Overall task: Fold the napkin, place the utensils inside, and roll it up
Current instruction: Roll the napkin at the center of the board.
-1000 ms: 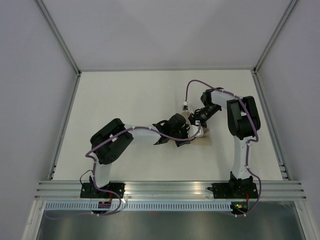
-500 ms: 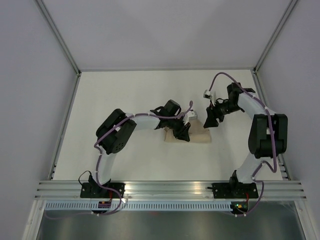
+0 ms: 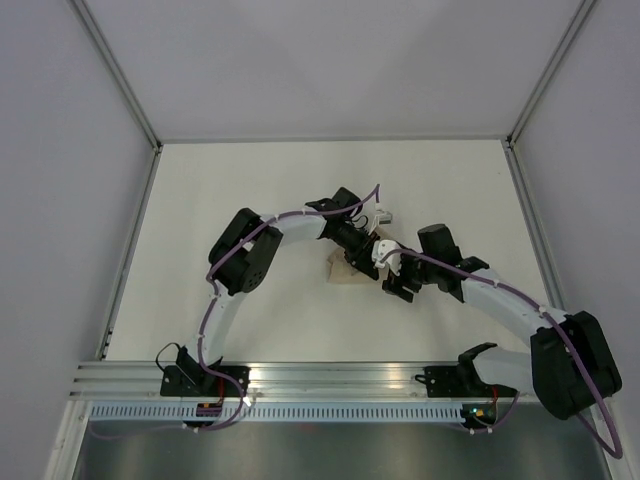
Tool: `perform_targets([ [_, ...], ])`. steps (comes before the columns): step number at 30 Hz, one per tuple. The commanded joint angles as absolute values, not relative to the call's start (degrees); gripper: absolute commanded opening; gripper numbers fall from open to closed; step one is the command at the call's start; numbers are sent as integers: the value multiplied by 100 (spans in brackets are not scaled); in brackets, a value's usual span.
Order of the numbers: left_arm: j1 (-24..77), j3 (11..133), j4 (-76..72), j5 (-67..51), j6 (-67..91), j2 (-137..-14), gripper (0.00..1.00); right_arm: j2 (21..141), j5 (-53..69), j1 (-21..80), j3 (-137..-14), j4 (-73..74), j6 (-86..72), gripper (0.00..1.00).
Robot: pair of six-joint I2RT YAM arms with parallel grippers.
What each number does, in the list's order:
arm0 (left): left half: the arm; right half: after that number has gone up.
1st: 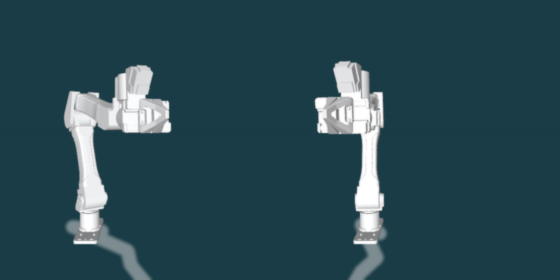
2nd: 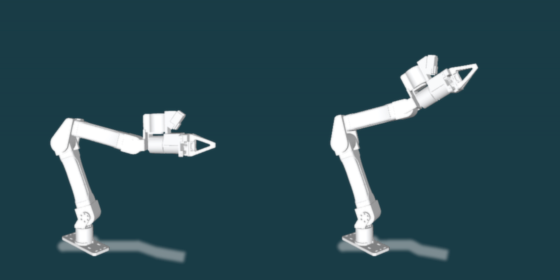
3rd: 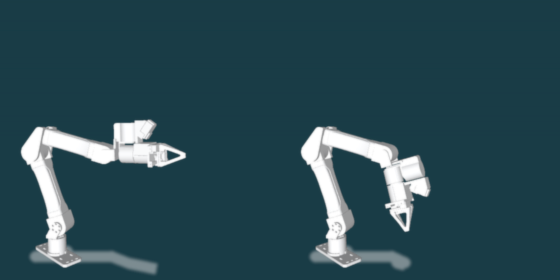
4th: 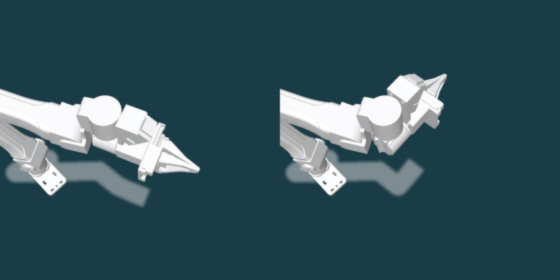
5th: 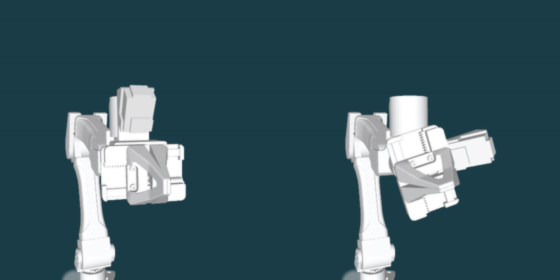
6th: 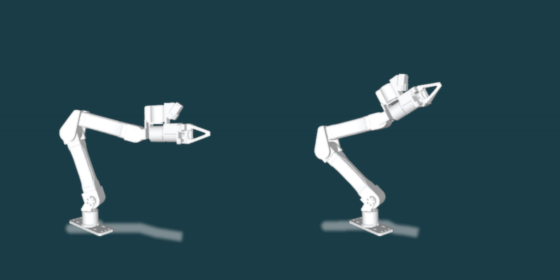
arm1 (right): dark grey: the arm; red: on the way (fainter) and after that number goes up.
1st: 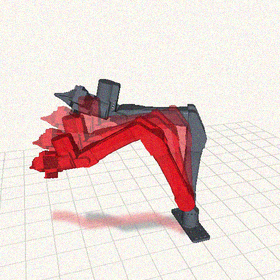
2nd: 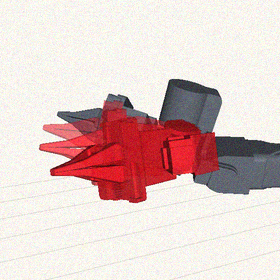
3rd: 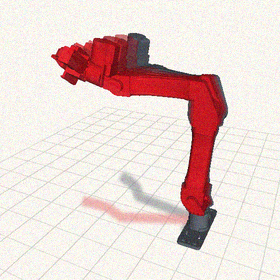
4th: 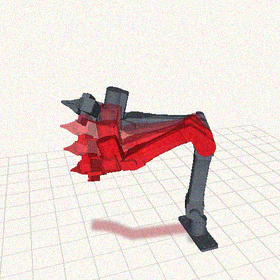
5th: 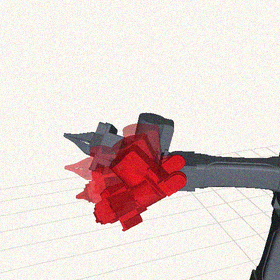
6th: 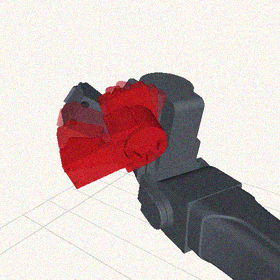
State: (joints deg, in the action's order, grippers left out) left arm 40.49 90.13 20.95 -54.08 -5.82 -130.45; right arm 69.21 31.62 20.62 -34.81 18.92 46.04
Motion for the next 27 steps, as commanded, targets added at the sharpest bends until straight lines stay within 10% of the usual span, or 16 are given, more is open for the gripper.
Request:
perform_targets([
  [1,4008,9087,3366,-4974,-413,-13640,2,6864,2207,2513,-3296,484,4430,76],
  [15,4008,9633,3797,-5194,-185,-13992,2,7664,888,3577,-2760,-597,4676,73],
  [27,3920,9615,3359,-5370,34,-13430,44,7857,923,3586,-2786,-264,4693,26],
])
